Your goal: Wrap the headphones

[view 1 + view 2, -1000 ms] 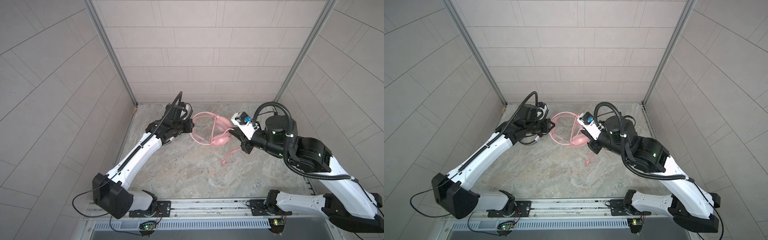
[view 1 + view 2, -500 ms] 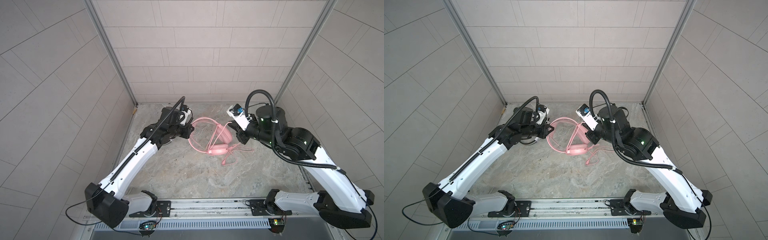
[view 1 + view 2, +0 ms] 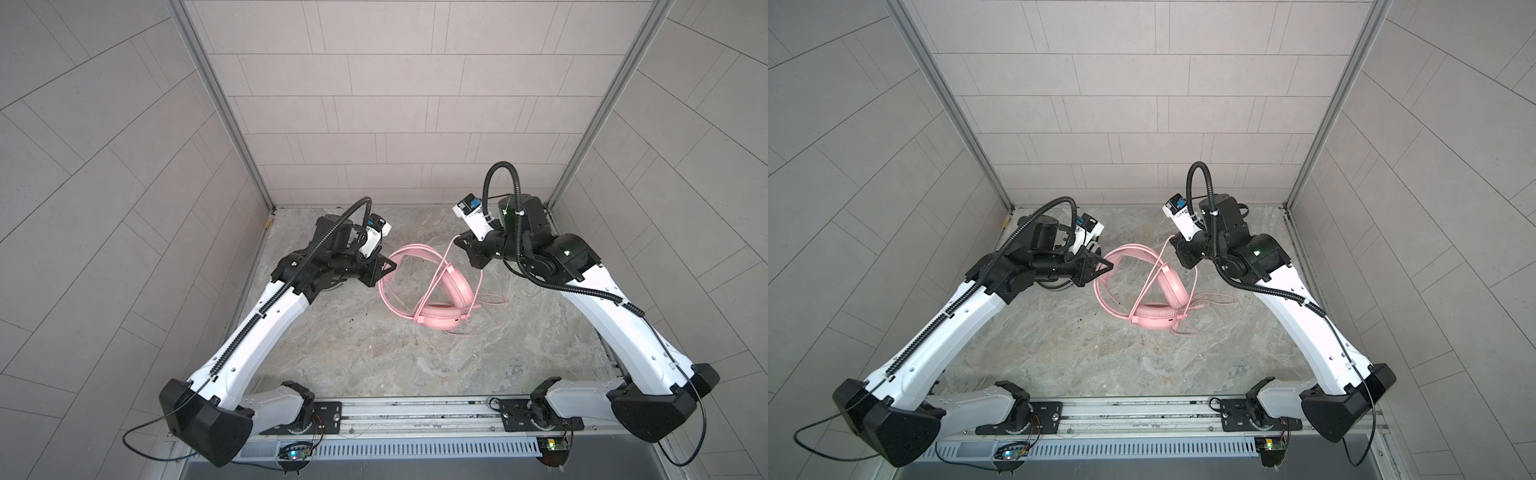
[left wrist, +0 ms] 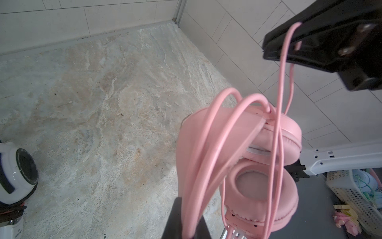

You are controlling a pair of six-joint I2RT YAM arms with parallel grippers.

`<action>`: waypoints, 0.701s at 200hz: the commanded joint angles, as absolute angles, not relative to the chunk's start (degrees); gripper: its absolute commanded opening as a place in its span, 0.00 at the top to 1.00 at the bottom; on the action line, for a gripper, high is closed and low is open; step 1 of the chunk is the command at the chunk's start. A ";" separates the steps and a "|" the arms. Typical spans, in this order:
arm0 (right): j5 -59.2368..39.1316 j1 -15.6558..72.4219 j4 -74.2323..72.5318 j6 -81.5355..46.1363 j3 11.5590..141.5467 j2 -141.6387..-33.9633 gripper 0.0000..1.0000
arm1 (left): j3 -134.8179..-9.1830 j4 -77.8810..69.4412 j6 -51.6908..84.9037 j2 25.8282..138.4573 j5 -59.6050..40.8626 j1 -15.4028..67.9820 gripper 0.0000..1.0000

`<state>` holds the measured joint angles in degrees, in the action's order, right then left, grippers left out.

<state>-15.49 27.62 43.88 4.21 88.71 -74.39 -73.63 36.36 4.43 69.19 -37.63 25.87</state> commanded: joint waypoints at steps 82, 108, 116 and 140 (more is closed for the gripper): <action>-13.85 24.66 35.54 0.31 80.33 -70.13 0.84 | -73.69 25.56 16.46 64.36 -58.49 20.62 1.00; -15.17 23.75 33.30 -1.11 77.10 -69.20 0.81 | -73.64 22.04 19.81 64.32 -60.74 19.08 1.00; -15.20 23.52 32.91 -1.46 76.53 -69.26 0.81 | -73.74 21.55 20.33 64.42 -61.44 18.81 1.00; -15.34 22.31 31.42 -2.55 75.03 -69.17 0.79 | -73.51 20.27 21.89 64.49 -62.74 17.64 1.00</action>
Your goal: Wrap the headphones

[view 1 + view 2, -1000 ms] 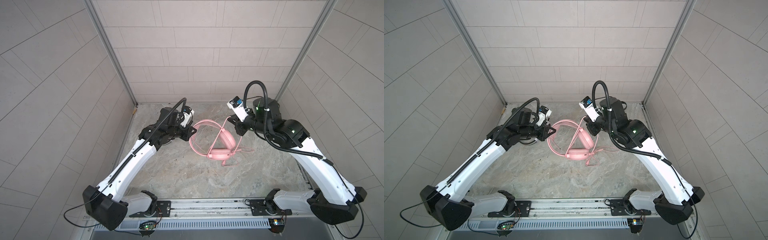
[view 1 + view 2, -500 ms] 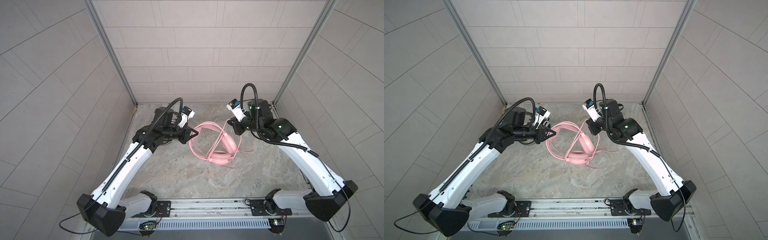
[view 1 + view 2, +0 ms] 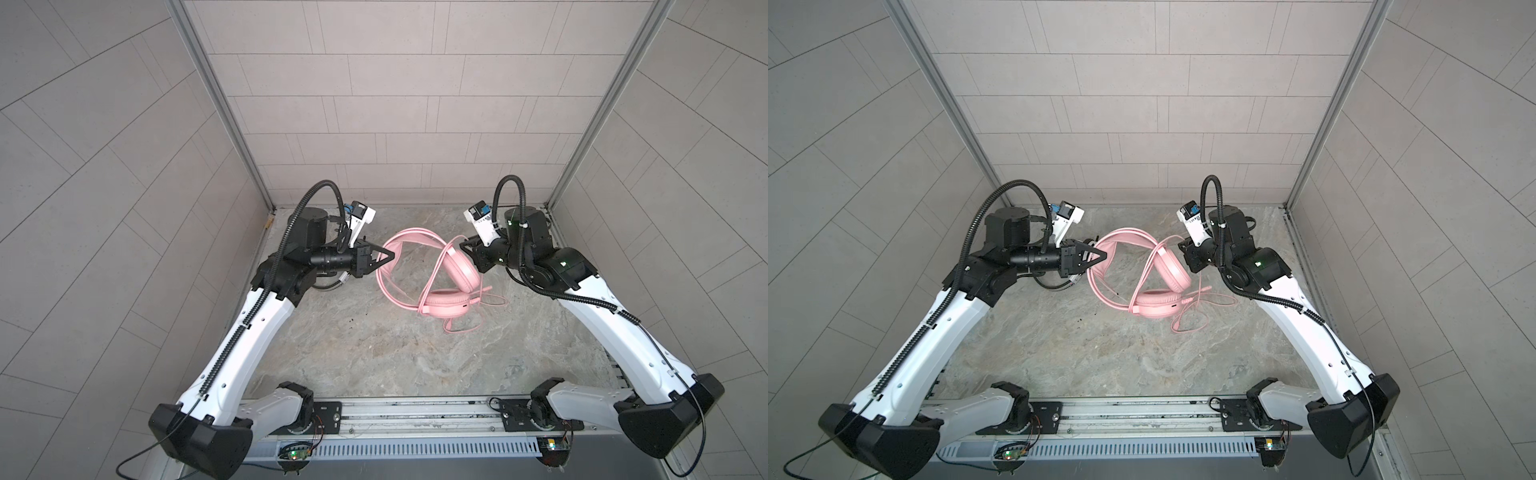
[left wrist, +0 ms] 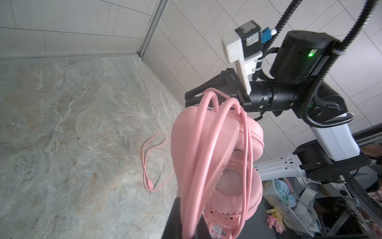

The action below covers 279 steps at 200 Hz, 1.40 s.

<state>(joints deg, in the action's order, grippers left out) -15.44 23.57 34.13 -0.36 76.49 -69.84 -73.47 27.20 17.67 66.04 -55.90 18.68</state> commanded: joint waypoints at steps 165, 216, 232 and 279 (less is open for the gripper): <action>-17.96 11.09 29.53 -7.82 71.02 -67.41 0.85 | -71.59 14.33 28.46 63.08 -67.88 10.01 1.00; -26.93 10.21 22.18 -10.18 69.76 -72.41 0.93 | -66.79 -5.16 45.15 63.10 -70.54 9.77 1.00; -29.88 10.21 20.45 -10.69 71.41 -75.31 0.96 | -66.35 -4.76 45.00 63.12 -69.79 9.80 1.00; -39.80 10.37 7.23 -17.08 69.49 -82.40 0.97 | -64.71 -11.48 51.13 63.01 -67.31 9.87 1.00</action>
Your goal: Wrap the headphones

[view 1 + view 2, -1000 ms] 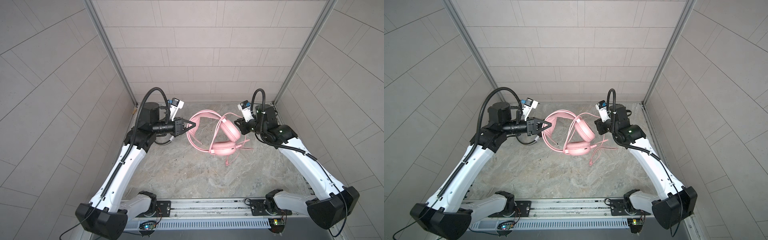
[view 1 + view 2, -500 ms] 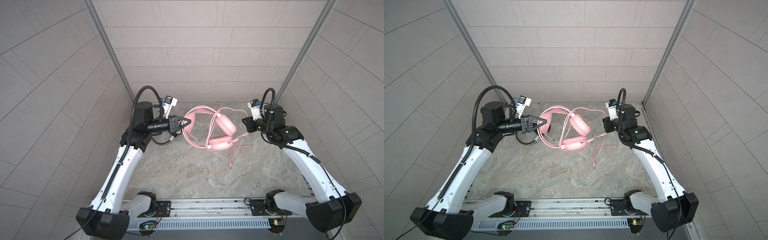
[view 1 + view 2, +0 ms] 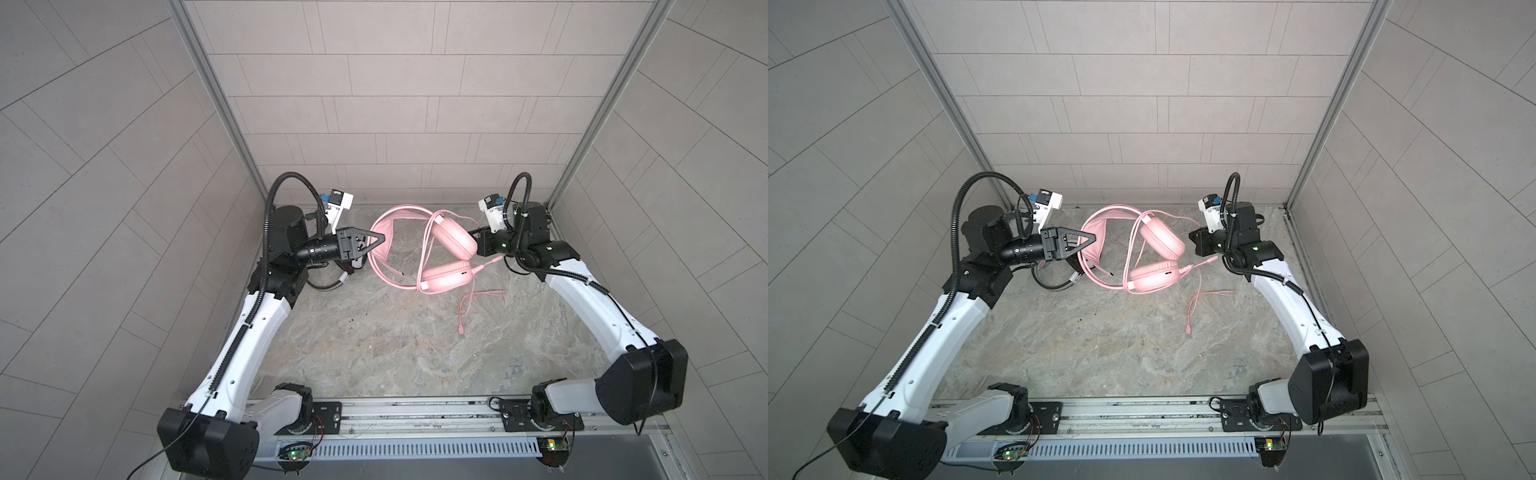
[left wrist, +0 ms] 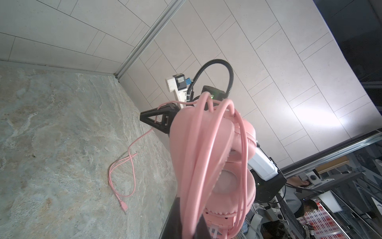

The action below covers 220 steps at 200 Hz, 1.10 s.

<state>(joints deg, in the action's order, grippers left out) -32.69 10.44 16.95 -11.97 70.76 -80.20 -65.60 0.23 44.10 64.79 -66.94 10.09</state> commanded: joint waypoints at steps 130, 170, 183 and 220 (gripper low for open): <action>-43.25 17.62 -21.62 -35.82 58.80 -88.38 0.92 | -57.66 -40.08 70.67 67.16 -55.28 10.39 1.00; -45.00 17.60 -29.56 -41.79 57.37 -89.07 0.86 | -57.60 -40.07 70.68 67.69 -55.85 10.94 1.00; -44.92 16.97 -27.00 -40.20 57.65 -87.94 0.86 | -57.54 -38.86 70.13 67.21 -56.51 10.94 1.00; -45.50 15.78 -29.13 -41.80 55.87 -86.64 0.84 | -57.87 -38.41 69.77 66.66 -55.84 10.97 1.00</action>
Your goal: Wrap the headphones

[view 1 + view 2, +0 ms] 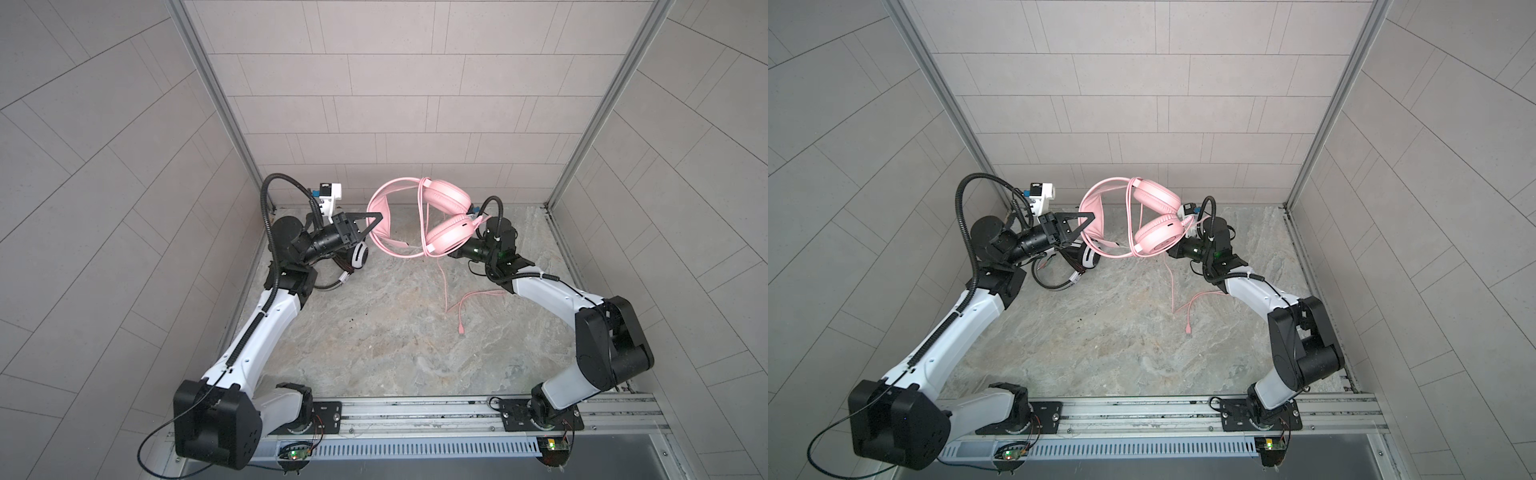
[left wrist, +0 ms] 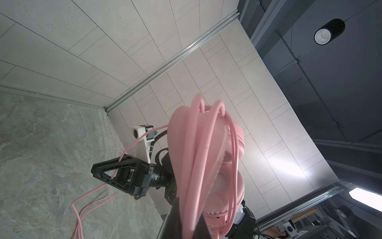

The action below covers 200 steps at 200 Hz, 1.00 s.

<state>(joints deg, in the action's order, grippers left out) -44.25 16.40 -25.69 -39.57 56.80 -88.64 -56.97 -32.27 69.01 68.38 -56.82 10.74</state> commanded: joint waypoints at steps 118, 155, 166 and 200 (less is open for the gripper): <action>-47.14 14.27 -50.65 -55.12 49.84 -94.41 0.74 | -59.97 -38.47 71.57 66.57 -54.78 10.93 1.00; -47.16 15.85 -63.48 -62.15 48.03 -101.44 0.70 | -60.87 -40.43 73.55 67.56 -54.05 10.93 1.00; -47.28 16.86 -66.76 -64.11 47.97 -103.11 0.69 | -60.75 -40.50 73.56 67.79 -53.75 10.95 1.00; -46.39 19.86 -68.72 -64.48 46.04 -103.85 0.74 | -60.54 -40.31 72.97 68.17 -52.80 10.97 1.00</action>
